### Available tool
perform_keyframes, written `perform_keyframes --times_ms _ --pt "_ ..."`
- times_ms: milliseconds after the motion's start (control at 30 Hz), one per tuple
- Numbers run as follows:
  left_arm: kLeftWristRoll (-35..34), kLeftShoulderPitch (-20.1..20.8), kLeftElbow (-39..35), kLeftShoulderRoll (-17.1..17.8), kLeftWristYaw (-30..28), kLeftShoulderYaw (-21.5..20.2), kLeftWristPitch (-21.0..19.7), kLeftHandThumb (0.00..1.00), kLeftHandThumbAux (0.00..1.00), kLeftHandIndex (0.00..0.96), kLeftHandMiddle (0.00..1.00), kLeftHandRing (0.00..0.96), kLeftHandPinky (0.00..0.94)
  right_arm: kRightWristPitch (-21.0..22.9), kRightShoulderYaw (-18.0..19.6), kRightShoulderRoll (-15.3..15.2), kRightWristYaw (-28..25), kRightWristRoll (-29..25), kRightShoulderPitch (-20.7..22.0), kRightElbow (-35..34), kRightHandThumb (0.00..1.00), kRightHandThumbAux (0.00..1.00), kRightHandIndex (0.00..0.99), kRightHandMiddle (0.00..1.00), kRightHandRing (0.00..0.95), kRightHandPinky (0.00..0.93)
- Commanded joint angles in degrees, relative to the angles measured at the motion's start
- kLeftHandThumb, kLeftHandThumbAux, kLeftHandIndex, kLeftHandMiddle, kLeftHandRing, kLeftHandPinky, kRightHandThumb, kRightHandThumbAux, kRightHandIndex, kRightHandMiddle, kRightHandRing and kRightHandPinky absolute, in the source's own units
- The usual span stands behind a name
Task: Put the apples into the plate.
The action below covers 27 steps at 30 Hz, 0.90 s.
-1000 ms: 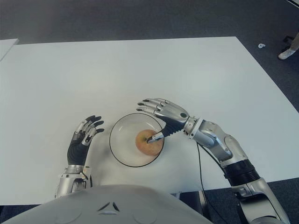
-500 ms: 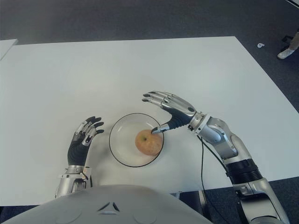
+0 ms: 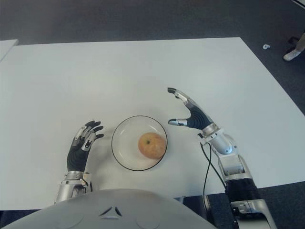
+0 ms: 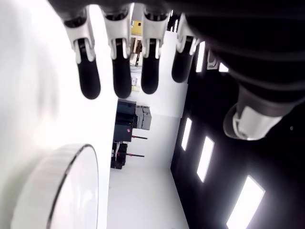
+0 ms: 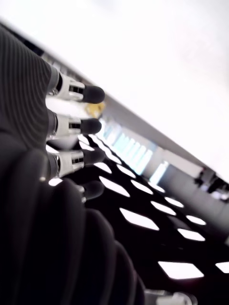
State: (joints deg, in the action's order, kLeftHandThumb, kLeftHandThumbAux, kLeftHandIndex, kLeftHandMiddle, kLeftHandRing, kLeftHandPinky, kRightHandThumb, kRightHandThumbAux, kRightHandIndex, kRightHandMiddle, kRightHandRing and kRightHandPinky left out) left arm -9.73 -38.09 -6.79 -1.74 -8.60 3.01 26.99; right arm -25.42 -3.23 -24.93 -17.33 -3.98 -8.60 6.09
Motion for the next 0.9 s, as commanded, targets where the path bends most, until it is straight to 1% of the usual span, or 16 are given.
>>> perform_keyframes --times_ms 33,100,167,267,400,500,700,867,900 --pt "-1.4 -0.3 -0.4 1.0 -1.0 -1.0 -0.6 0.321 0.531 0.214 0.238 0.266 0.322 8.4 1.9 4.1 -1.5 -9.0 -1.2 -3.4 0.198 0.487 0.058 0.12 0.128 0.191" --pt "-1.7 -0.3 -1.5 1.3 -0.5 -1.4 -2.6 0.33 0.535 0.215 0.241 0.269 0.328 12.9 3.1 6.0 -0.1 -12.7 -3.6 -7.6 0.229 0.511 0.077 0.158 0.166 0.232" --pt "-2.0 -0.4 -2.3 1.6 -0.1 -1.8 -4.3 0.336 0.536 0.216 0.242 0.272 0.33 16.0 4.0 7.2 0.9 -14.7 -5.5 -11.0 0.247 0.525 0.091 0.182 0.19 0.251" --pt "-2.4 -0.4 -2.9 1.8 -0.2 -2.2 -5.5 0.349 0.536 0.216 0.243 0.274 0.332 18.6 4.5 9.5 3.1 -14.9 -6.7 -13.6 0.267 0.537 0.108 0.205 0.211 0.264" --pt "-3.4 0.3 -2.2 2.1 -1.5 -3.1 -4.3 0.359 0.539 0.22 0.244 0.273 0.33 21.3 5.6 11.7 5.3 -15.0 -8.1 -15.7 0.279 0.546 0.131 0.226 0.224 0.26" --pt "-3.6 0.5 -2.4 2.4 -1.4 -3.5 -4.9 0.36 0.536 0.222 0.244 0.273 0.328 21.9 6.2 12.8 5.7 -14.7 -9.1 -16.5 0.284 0.551 0.144 0.236 0.231 0.26" --pt "-3.7 1.0 -2.0 2.9 -1.6 -4.4 -4.5 0.349 0.53 0.221 0.242 0.27 0.323 21.5 7.7 14.7 5.3 -14.9 -10.7 -16.1 0.294 0.56 0.165 0.252 0.241 0.259" --pt "-3.7 1.0 -3.0 2.7 -0.9 -5.0 -6.3 0.354 0.532 0.222 0.244 0.274 0.329 20.1 8.3 16.3 5.1 -14.2 -11.5 -14.6 0.29 0.569 0.18 0.279 0.264 0.296" --pt "-3.6 0.9 -3.1 2.6 -0.7 -5.1 -6.6 0.354 0.532 0.222 0.244 0.274 0.329 19.2 8.2 17.0 5.0 -13.9 -11.7 -13.5 0.289 0.571 0.183 0.285 0.269 0.305"
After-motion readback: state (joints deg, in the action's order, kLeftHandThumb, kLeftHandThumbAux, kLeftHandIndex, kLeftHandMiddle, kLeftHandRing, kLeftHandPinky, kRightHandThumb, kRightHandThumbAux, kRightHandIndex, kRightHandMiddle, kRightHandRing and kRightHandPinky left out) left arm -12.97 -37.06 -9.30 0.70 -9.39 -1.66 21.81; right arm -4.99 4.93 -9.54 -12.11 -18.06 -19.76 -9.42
